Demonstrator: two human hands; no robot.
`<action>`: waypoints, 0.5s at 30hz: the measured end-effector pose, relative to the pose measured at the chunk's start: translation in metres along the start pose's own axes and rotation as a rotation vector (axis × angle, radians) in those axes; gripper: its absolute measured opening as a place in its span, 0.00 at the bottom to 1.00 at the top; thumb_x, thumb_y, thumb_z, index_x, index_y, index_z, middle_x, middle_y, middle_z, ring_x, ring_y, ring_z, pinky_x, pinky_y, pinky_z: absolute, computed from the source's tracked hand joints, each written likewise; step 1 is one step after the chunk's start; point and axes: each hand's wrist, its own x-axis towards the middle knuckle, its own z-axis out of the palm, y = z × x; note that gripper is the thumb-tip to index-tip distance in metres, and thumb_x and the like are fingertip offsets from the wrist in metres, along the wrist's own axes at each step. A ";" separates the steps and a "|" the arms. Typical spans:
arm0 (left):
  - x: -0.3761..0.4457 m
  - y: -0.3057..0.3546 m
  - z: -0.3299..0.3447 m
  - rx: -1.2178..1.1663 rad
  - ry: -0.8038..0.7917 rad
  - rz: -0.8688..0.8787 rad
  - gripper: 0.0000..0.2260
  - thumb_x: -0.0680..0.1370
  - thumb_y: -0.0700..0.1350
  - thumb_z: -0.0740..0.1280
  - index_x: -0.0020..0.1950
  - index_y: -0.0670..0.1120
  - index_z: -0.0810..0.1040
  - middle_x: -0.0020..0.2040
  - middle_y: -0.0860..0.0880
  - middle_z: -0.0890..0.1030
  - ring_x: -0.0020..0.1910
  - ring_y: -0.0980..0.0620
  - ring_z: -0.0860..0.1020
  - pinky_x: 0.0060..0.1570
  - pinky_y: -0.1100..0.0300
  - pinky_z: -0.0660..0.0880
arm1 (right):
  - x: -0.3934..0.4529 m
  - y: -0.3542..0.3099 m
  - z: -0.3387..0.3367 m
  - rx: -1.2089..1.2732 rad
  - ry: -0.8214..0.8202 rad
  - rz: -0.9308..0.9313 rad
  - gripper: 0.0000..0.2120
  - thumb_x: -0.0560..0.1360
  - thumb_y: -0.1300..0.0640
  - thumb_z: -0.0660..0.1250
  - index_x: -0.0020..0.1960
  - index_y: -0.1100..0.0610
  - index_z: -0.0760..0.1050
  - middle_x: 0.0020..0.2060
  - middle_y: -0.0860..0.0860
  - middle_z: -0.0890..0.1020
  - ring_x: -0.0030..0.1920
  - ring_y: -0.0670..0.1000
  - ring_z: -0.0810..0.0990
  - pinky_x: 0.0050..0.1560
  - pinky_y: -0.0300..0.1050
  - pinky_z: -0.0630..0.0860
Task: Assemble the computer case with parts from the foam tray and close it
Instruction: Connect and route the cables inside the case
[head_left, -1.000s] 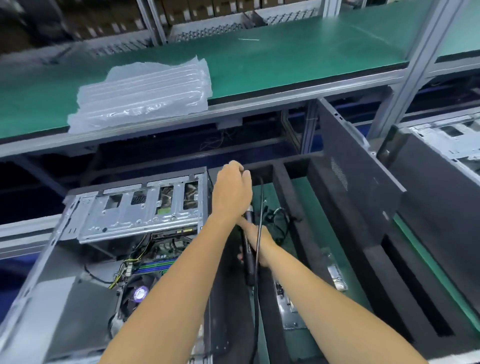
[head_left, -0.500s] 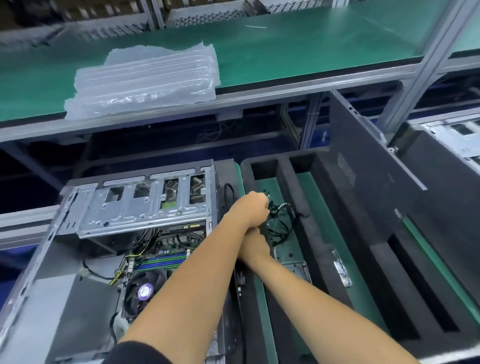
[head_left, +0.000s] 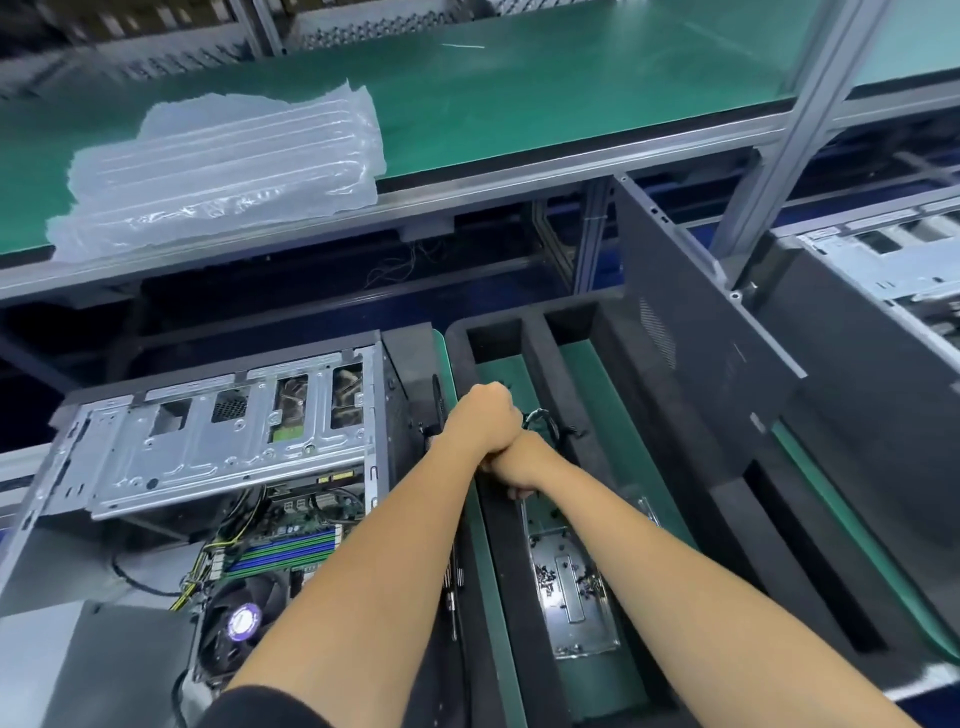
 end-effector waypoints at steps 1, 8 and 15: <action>0.002 0.002 0.001 -0.016 0.007 -0.015 0.13 0.78 0.41 0.59 0.33 0.42 0.67 0.37 0.43 0.75 0.35 0.45 0.72 0.36 0.56 0.69 | 0.002 0.004 -0.008 -0.043 0.051 -0.009 0.05 0.78 0.61 0.60 0.48 0.61 0.74 0.37 0.58 0.81 0.34 0.55 0.79 0.31 0.42 0.74; 0.011 0.019 0.011 -0.174 0.039 -0.030 0.11 0.76 0.38 0.59 0.35 0.37 0.72 0.40 0.38 0.78 0.41 0.40 0.76 0.43 0.51 0.74 | 0.028 0.028 -0.048 -0.294 0.330 -0.011 0.14 0.78 0.61 0.62 0.63 0.60 0.68 0.64 0.58 0.66 0.54 0.62 0.77 0.43 0.50 0.70; 0.009 0.025 0.007 -0.217 0.570 0.143 0.06 0.77 0.42 0.60 0.43 0.46 0.76 0.41 0.51 0.78 0.41 0.55 0.73 0.40 0.62 0.69 | 0.049 0.029 -0.042 -0.402 0.285 -0.012 0.24 0.79 0.62 0.63 0.74 0.56 0.64 0.71 0.57 0.65 0.63 0.60 0.76 0.55 0.52 0.75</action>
